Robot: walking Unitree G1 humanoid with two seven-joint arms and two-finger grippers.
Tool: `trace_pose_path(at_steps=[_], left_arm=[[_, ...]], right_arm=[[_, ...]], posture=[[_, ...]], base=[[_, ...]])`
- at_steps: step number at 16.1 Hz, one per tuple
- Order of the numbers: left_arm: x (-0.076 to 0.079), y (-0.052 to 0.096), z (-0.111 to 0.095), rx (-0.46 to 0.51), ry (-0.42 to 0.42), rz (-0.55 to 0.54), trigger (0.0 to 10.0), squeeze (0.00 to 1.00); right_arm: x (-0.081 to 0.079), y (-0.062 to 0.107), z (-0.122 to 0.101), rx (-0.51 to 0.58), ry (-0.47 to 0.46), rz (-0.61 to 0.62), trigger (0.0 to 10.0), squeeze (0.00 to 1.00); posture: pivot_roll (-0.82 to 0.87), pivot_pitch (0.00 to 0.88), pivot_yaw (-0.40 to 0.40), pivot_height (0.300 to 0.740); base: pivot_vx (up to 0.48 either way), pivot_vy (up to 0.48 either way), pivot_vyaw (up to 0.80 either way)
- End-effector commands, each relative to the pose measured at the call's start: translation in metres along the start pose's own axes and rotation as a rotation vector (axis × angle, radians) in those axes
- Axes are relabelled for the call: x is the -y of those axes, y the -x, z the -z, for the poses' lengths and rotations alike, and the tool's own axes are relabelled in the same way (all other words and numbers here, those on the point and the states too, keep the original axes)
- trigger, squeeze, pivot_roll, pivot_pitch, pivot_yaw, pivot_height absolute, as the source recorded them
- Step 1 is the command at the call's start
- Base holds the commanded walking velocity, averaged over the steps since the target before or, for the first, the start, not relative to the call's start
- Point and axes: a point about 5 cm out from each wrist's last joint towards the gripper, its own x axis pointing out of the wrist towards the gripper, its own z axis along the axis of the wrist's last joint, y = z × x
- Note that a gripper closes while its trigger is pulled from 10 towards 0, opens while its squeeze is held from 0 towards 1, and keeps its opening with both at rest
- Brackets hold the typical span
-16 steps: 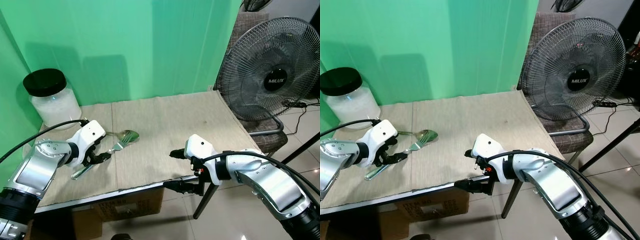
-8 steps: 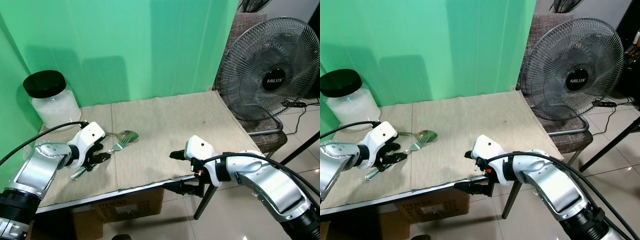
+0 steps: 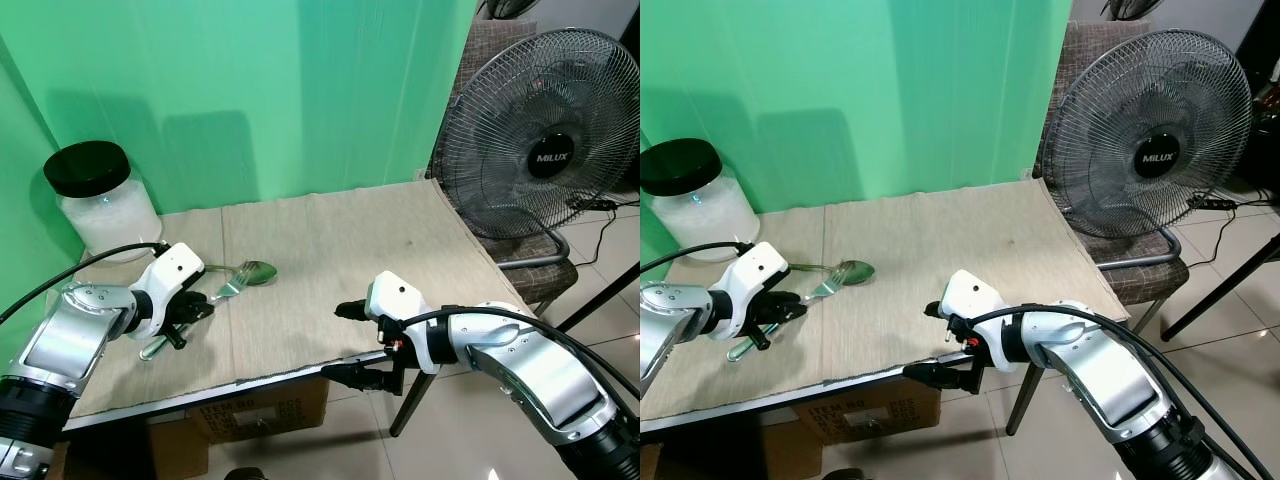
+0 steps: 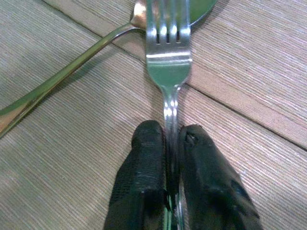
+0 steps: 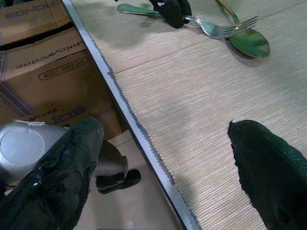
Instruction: Setting the table
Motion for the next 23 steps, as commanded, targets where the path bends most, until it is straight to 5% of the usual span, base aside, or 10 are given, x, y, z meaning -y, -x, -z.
trace_pose_path(at_steps=[1, 9, 14, 17, 18, 19, 20, 23], left_arm=[[-0.001, 0.004, 0.0, 0.003, 0.004, 0.002, 0.0, 0.0], [-0.002, 0.014, -0.006, 0.028, -0.002, 0.015, 0.0, 0.0], [-0.01, 0.034, -0.015, 0.093, -0.013, 0.027, 0.0, 0.0], [-0.009, 0.054, -0.033, 0.279, 0.026, 0.097, 0.0, 0.0], [-0.004, 0.064, -0.071, 0.521, 0.038, 0.034, 0.0, 0.0], [-0.004, 0.064, -0.071, 0.521, 0.038, 0.034, 0.0, 0.0], [0.005, 0.066, -0.09, 0.627, 0.005, -0.025, 0.0, 0.0], [0.005, 0.066, -0.09, 0.627, 0.005, -0.025, 0.0, 0.0]], right_arm=[[0.0, 0.002, -0.002, 0.013, 0.004, 0.011, 10.0, 0.0], [0.002, 0.003, -0.005, 0.045, -0.006, 0.017, 10.0, 0.0], [0.005, 0.008, -0.011, 0.097, -0.026, 0.024, 10.0, 0.0], [0.008, 0.014, -0.023, 0.24, -0.058, 0.071, 10.0, 0.0], [0.021, 0.028, -0.042, 0.459, -0.114, 0.268, 10.0, 0.0], [0.021, 0.028, -0.042, 0.459, -0.114, 0.268, 10.0, 0.0], [0.023, 0.036, -0.043, 0.509, -0.142, 0.36, 10.0, 0.0], [0.023, 0.036, -0.043, 0.509, -0.142, 0.36, 10.0, 0.0]], posture=[[0.12, 0.0, 0.02, 0.74], [0.12, 0.0, 0.02, 0.74], [0.13, 0.0, 0.019, 0.74], [0.13, 0.0, 0.021, 0.74], [0.12, 0.0, 0.012, 0.74], [0.12, 0.0, 0.012, 0.74], [0.11, 0.0, 0.013, 0.74], [0.11, 0.0, 0.013, 0.74]], base=[[0.0, 0.0, 0.0], [0.0, 0.0, 0.0], [0.0, 0.0, 0.0], [0.0, 0.0, 0.0], [0.0, 0.0, 0.0], [0.0, 0.0, 0.0], [0.0, 0.0, 0.0], [0.0, 0.0, 0.0]])
